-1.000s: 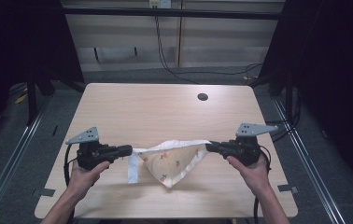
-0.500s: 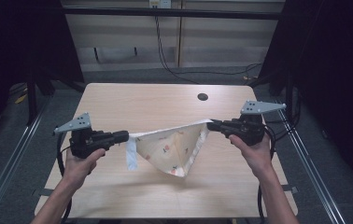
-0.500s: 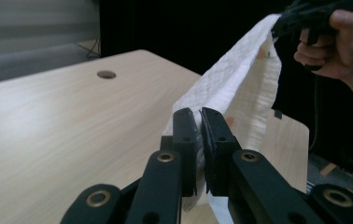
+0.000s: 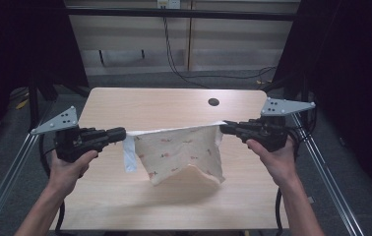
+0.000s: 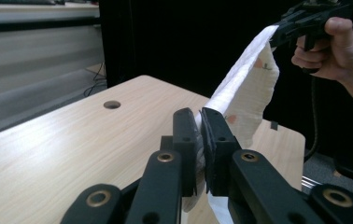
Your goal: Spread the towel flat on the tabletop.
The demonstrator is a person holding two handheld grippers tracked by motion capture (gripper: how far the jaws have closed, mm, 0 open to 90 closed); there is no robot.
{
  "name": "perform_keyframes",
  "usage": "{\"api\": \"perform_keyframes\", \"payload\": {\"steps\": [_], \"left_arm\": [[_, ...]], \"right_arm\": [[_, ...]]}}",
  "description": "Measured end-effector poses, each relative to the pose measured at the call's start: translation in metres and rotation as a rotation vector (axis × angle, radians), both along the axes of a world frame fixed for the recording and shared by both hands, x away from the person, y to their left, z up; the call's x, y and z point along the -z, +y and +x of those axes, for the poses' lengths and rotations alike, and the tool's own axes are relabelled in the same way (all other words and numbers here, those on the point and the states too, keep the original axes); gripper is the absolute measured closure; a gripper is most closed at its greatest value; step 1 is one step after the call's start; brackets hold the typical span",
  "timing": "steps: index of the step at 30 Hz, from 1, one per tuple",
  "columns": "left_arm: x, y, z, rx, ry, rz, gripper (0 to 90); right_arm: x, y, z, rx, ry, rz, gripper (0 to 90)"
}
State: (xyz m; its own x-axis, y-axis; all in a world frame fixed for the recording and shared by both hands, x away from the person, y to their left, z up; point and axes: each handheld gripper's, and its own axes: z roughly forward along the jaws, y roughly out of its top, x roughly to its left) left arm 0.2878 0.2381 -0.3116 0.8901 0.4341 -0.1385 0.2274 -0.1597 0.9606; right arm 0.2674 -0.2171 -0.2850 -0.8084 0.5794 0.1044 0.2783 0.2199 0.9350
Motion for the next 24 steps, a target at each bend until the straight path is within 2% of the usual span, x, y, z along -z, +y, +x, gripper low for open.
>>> {"api": "perform_keyframes", "payload": {"steps": [1,3,6,9,12,14,15,16,19,22,24], "left_arm": [[0.000,0.000,0.000,0.000,0.000,0.000,85.2],[-0.006,0.004,-0.013,0.005,-0.031,-0.023,85.3],[-0.012,0.006,-0.023,0.013,-0.039,-0.003,85.3],[-0.019,0.014,-0.034,0.033,-0.042,-0.038,85.3],[-0.027,0.016,-0.040,0.019,-0.051,-0.027,85.3],[-0.027,0.015,-0.038,0.006,-0.041,-0.014,85.3],[-0.021,0.011,-0.031,-0.007,-0.012,0.002,85.3],[-0.015,0.008,-0.027,-0.029,-0.014,0.019,85.3],[0.005,-0.001,-0.011,-0.023,0.033,0.006,85.3],[0.023,-0.008,0.006,-0.030,0.076,0.006,85.3],[0.027,-0.010,0.011,-0.029,0.082,0.003,85.2]], "right_arm": [[0.000,0.000,0.000,0.000,0.000,0.000,88.6],[-0.007,0.002,-0.011,-0.025,-0.023,0.005,88.6],[-0.013,0.004,-0.024,-0.062,-0.041,0.025,88.6],[-0.019,0.004,-0.035,-0.084,-0.044,0.036,88.5],[-0.021,0.005,-0.042,-0.096,-0.045,0.045,88.6],[-0.018,0.008,-0.043,-0.093,-0.048,0.038,88.6],[-0.014,0.009,-0.040,-0.085,-0.043,0.030,88.6],[-0.011,0.009,-0.037,-0.080,-0.035,0.031,88.6],[0.007,0.007,-0.025,-0.041,-0.008,0.006,88.6],[0.024,0.001,-0.011,-0.014,0.021,0.010,88.7],[0.033,-0.003,-0.002,0.012,0.042,-0.001,88.6]]}}
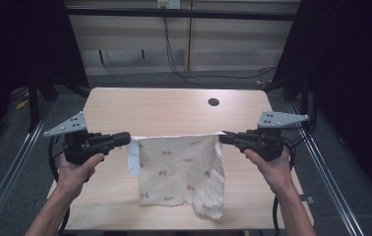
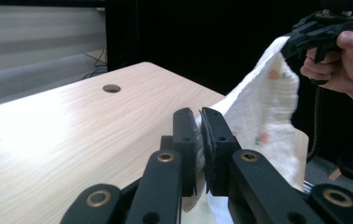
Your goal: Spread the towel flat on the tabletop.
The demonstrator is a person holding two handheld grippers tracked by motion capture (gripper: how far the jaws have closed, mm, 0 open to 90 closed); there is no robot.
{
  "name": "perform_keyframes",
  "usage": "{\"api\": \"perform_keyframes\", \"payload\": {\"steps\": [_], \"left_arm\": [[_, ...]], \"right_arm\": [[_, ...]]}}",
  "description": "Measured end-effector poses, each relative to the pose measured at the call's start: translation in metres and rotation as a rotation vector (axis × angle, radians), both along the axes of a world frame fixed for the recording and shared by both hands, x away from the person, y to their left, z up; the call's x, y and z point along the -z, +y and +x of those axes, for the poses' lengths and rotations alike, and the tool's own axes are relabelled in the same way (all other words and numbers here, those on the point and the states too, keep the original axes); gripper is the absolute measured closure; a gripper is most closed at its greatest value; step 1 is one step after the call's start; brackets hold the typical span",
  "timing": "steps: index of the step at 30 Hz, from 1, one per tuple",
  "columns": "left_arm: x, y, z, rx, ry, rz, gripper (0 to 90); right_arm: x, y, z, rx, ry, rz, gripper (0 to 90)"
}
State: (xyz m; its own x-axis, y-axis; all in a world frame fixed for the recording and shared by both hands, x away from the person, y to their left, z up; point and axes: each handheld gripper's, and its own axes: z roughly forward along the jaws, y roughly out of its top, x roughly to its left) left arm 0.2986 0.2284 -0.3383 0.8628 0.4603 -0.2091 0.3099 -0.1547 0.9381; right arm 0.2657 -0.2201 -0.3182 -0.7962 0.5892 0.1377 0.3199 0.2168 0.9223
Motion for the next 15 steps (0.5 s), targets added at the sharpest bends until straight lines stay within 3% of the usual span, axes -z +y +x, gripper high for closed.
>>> {"api": "perform_keyframes", "payload": {"steps": [6,8,15], "left_arm": [[0.016,-0.008,0.017,-0.015,0.037,0.010,85.2],[0.025,-0.011,0.024,-0.015,0.072,-0.007,85.1],[0.046,-0.021,0.043,-0.031,0.096,0.022,85.0]], "right_arm": [[0.017,-0.005,0.016,0.031,0.033,-0.015,88.6],[0.026,-0.006,0.024,0.046,0.028,-0.025,88.5],[0.050,-0.011,0.049,0.084,0.058,-0.042,88.4]]}}
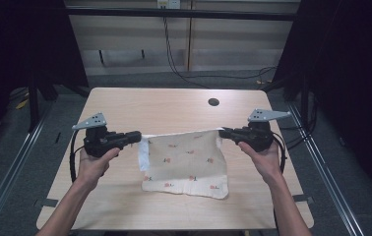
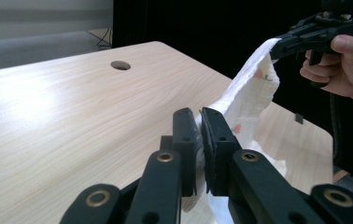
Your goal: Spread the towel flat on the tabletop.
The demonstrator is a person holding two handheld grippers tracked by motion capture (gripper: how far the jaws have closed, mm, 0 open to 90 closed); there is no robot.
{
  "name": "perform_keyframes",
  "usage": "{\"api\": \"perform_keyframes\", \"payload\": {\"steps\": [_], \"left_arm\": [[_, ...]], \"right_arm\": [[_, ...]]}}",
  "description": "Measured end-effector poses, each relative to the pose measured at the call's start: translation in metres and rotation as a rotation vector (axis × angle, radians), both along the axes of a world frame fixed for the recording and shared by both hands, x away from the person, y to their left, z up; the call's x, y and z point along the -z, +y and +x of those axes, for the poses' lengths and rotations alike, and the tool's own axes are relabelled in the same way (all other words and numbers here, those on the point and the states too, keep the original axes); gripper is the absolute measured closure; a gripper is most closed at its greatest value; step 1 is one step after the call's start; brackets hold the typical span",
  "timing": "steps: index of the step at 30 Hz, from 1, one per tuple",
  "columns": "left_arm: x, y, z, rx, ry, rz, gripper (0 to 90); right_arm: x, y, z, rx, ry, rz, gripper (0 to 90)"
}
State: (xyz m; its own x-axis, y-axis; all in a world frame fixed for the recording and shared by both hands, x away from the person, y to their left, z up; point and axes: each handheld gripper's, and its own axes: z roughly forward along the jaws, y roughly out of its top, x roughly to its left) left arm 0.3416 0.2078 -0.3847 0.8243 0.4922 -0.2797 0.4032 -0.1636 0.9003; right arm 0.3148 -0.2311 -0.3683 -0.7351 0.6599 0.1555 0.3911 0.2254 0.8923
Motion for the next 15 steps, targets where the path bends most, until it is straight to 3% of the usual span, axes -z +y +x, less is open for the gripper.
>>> {"api": "perform_keyframes", "payload": {"steps": [4,5,6,10,15], "left_arm": [[0.013,-0.007,0.025,-0.025,0.024,0.045,84.8],[0.013,-0.007,0.025,-0.025,0.024,0.045,84.7],[0.019,-0.010,0.035,-0.041,0.041,0.049,84.7],[0.033,-0.017,0.055,-0.048,0.101,0.032,84.3],[0.046,-0.027,0.065,-0.063,0.101,0.110,82.4]], "right_arm": [[0.015,0.001,0.019,0.041,0.013,-0.049,88.3],[0.015,0.001,0.019,0.041,0.013,-0.049,88.3],[0.023,0.000,0.032,0.058,0.033,-0.057,88.3],[0.037,0.002,0.050,0.094,0.069,-0.102,87.5],[0.062,0.003,0.067,0.137,0.128,-0.171,83.9]]}}
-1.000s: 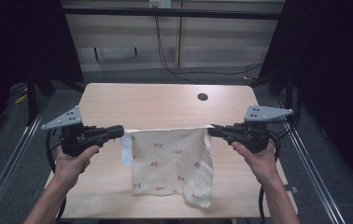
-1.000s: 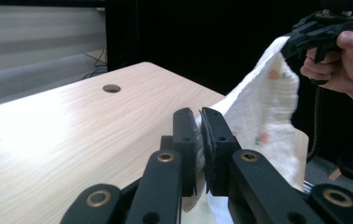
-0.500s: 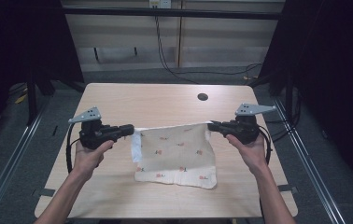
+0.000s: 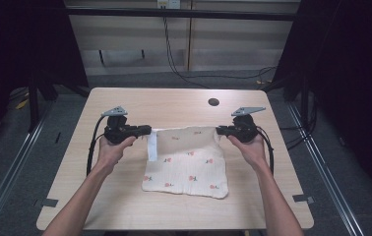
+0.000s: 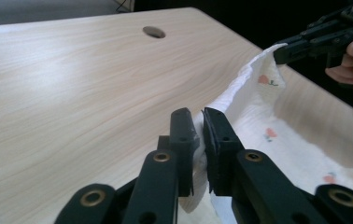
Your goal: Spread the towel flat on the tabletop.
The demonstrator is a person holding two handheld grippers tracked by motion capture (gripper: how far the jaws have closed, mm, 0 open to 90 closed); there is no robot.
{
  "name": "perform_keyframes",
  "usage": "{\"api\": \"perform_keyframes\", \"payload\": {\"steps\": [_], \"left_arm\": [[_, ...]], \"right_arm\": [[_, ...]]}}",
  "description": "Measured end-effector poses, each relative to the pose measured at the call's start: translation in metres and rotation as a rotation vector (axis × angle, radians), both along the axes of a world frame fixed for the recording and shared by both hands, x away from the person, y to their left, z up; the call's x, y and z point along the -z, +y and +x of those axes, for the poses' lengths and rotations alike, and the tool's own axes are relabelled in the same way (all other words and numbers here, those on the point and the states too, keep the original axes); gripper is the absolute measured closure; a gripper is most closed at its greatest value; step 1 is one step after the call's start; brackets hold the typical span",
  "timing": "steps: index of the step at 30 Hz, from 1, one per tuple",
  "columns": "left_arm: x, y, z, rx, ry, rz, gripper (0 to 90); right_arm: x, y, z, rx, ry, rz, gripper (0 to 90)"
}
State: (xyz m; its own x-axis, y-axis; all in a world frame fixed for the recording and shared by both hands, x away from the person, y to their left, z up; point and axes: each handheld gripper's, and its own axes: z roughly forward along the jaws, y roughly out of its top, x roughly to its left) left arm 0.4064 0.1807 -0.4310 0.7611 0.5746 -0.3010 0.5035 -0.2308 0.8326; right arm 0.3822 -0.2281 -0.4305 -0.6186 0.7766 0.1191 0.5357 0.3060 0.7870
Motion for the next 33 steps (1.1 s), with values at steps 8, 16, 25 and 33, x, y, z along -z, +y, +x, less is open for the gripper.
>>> {"api": "perform_keyframes", "payload": {"steps": [8,16,25,33], "left_arm": [[0.013,0.010,-0.002,-0.076,0.039,0.019,56.4],[0.013,0.018,-0.029,0.001,0.017,0.055,57.1],[0.018,0.025,-0.068,0.091,0.026,0.098,61.5],[0.043,0.018,-0.095,0.175,0.070,0.161,62.2]], "right_arm": [[0.023,-0.004,0.006,0.111,0.016,-0.062,64.1],[0.020,-0.006,-0.017,0.043,0.045,-0.034,57.6],[0.021,-0.001,-0.070,-0.070,0.097,-0.006,59.5],[0.042,0.004,-0.127,-0.139,0.167,-0.036,60.0]]}}
